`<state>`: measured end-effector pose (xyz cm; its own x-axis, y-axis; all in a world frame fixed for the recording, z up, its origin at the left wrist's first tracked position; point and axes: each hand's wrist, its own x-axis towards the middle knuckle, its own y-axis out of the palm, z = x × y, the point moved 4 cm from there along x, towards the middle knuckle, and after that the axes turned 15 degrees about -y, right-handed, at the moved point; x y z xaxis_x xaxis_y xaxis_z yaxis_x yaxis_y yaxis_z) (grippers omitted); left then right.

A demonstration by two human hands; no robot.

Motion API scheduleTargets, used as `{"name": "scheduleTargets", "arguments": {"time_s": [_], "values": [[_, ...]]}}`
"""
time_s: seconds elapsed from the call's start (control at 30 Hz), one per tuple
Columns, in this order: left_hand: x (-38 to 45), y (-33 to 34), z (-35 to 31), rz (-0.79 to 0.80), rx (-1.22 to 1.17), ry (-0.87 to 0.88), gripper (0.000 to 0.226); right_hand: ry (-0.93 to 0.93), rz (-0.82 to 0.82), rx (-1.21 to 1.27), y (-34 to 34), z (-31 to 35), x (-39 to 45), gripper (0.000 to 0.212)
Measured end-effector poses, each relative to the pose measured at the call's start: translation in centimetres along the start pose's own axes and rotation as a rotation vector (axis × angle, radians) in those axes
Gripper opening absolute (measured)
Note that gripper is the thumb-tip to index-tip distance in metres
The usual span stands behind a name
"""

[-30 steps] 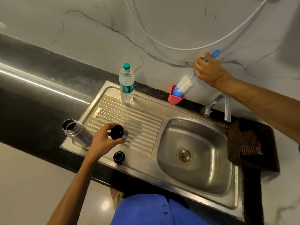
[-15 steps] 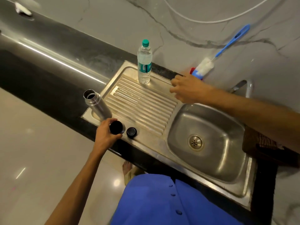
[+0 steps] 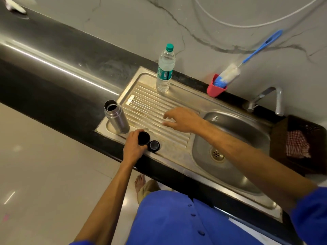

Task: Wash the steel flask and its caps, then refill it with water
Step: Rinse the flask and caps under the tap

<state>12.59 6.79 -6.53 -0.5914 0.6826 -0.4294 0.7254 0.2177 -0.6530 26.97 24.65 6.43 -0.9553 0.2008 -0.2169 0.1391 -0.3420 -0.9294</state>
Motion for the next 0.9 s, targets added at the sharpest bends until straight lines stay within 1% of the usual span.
{"name": "scheduleTargets", "arguments": {"time_s": [0.07,0.17,0.2,0.27,0.33,0.4,0.47,0.5,0.6,0.63,0.73,0.8,0.9], "values": [[0.2,-0.3,0.6,0.028,-0.038,-0.012,0.081,0.07,-0.064,0.189,0.6,0.4,1.3,0.057],[0.1,-2.1,1.9,0.055,-0.067,-0.039,0.09,0.127,-0.129,0.414,1.7,1.7,4.3,0.088],[0.0,-3.0,2.6,0.048,-0.079,-0.045,0.088,0.138,-0.148,0.465,2.2,2.2,5.5,0.096],[-0.4,-5.3,4.0,0.019,-0.113,-0.04,0.076,0.132,-0.183,0.548,3.0,3.2,7.9,0.11],[-0.3,-8.0,6.0,-0.009,-0.142,-0.046,0.061,0.107,-0.234,0.64,3.6,4.6,10.5,0.12],[-0.2,-10.4,7.7,-0.037,-0.145,-0.076,0.054,0.084,-0.297,0.733,4.4,5.9,12.8,0.127],[0.3,-12.5,8.8,-0.061,-0.15,-0.107,0.051,0.075,-0.341,0.788,5.1,6.8,14.7,0.124],[0.6,-13.4,9.0,-0.07,-0.155,-0.114,0.049,0.073,-0.364,0.793,5.5,7.2,15.3,0.116],[1.6,-15.2,8.9,-0.067,-0.178,-0.108,0.045,0.106,-0.451,0.785,6.0,8.0,16.1,0.078],[2.0,-15.6,8.7,-0.068,-0.183,-0.108,0.044,0.13,-0.49,0.781,5.9,8.2,16.1,0.071],[2.8,-16.3,7.5,-0.101,-0.199,-0.08,0.042,0.199,-0.599,0.798,5.0,7.9,15.0,0.065],[3.3,-16.2,6.2,-0.12,-0.233,-0.046,0.04,0.244,-0.662,0.84,3.5,7.0,13.4,0.069],[3.5,-15.2,3.5,-0.095,-0.276,0.024,0.037,0.277,-0.736,0.915,0.8,4.8,9.7,0.072]]}}
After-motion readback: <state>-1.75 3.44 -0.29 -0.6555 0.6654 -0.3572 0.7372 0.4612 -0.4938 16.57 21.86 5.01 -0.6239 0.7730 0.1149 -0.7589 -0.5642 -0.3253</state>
